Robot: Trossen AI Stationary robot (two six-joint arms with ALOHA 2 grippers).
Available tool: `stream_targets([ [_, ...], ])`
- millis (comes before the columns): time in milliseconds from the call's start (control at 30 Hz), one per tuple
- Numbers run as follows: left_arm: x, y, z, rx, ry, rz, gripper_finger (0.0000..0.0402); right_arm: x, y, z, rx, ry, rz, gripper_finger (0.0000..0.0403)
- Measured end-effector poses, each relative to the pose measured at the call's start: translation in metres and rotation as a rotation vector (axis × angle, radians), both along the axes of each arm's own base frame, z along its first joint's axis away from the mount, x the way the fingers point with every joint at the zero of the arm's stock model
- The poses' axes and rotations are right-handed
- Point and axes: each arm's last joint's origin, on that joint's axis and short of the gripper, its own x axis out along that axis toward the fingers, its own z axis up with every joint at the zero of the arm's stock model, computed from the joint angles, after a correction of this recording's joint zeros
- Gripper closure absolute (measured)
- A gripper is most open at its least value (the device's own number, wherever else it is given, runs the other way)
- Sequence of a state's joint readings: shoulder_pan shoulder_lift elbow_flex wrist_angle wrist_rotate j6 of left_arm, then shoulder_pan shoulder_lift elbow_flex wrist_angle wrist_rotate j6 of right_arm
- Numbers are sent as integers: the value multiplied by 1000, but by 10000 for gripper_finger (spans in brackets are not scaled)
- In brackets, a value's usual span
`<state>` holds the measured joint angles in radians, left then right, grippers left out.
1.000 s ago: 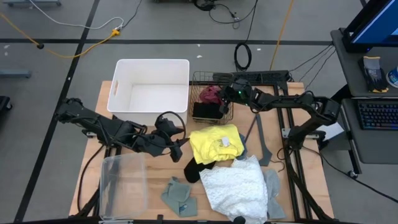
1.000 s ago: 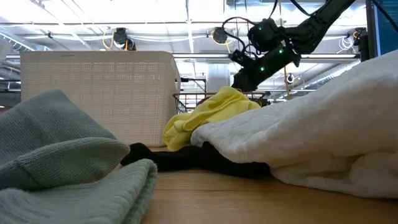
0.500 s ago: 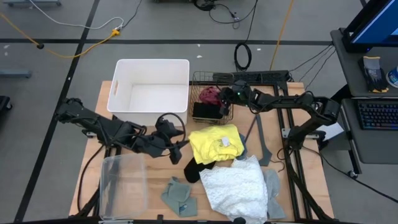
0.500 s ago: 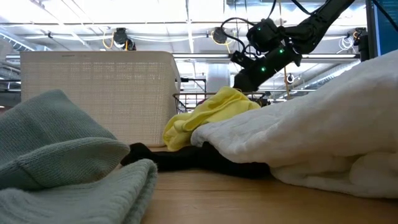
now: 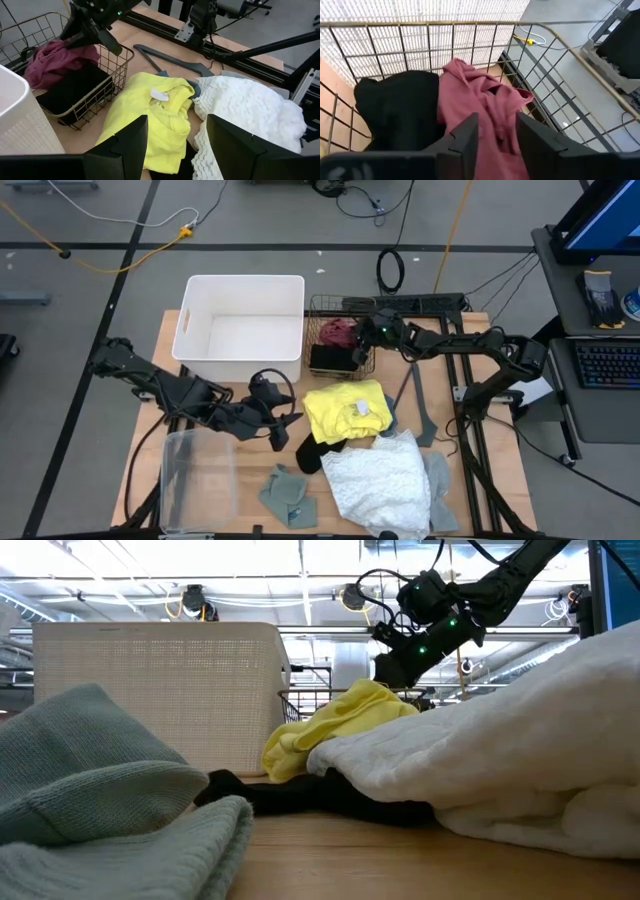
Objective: Pick & Place Cloths
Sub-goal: Put the dark pink pants into the wire basket, then put the gray pants into the wire basket
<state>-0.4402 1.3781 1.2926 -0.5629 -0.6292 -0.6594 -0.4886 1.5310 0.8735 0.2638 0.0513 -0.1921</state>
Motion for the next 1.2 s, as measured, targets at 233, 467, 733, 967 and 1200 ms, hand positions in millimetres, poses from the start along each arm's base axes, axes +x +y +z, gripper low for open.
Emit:
stream_targets([
  [233, -2, -4, 0, 25, 8, -30, 195, -7, 26, 43, -71, -142, 63, 221],
  [467, -3, -5, -1, 70, 36, -58, 195, -37, 94, 99, -135, -255, 277, 205],
  [733, -3, -5, -1, 99, 44, -73, 194, -87, 164, 107, -59, -98, 576, 217],
  [967, -3, -5, -1, 163, 63, -110, 194, -109, 197, 95, 143, 41, 682, 218],
  [1200, -3, -5, -1, 139, 54, -98, 194, -116, 219, 76, 176, 247, 770, 222],
])
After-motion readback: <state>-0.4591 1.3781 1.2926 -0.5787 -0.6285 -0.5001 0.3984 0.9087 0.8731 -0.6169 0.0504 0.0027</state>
